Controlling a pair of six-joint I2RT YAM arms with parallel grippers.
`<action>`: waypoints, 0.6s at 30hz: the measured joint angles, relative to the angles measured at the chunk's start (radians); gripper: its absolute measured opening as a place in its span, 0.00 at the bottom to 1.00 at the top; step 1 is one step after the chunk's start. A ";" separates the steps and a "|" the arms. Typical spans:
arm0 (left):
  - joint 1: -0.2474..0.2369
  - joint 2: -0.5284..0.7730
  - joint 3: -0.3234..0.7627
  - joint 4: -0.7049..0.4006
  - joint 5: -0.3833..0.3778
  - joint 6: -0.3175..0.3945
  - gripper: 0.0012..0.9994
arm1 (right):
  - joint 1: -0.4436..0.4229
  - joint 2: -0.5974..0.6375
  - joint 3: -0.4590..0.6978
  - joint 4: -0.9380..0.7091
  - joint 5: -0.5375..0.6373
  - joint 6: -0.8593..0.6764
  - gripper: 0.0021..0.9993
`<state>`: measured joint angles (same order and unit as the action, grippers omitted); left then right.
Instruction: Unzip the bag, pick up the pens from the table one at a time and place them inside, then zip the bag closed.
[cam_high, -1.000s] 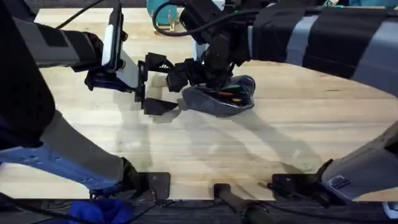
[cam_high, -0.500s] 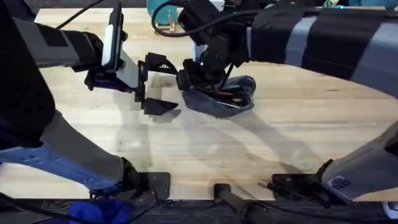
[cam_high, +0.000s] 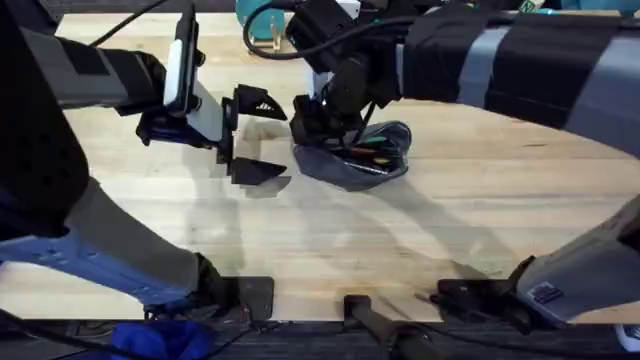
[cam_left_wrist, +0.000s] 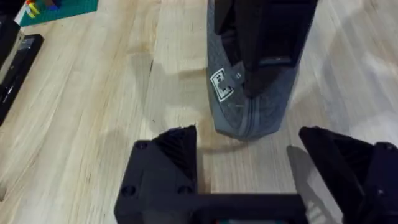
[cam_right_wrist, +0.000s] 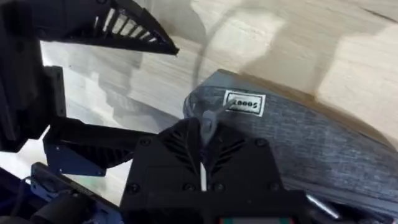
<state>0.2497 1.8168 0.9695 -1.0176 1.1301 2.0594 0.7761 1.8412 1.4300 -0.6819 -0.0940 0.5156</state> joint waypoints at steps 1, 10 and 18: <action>0.000 0.000 0.000 0.000 0.000 0.000 0.99 | 0.000 0.000 0.000 0.000 0.000 0.000 0.04; 0.000 0.000 0.000 0.000 0.000 0.000 0.99 | 0.000 0.000 0.000 -0.003 0.000 0.000 0.03; 0.000 0.000 0.000 0.000 0.000 0.000 0.99 | 0.000 0.000 0.023 -0.036 0.000 0.000 0.03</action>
<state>0.2497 1.8169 0.9695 -1.0176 1.1301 2.0594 0.7765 1.8412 1.4527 -0.7183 -0.0940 0.5159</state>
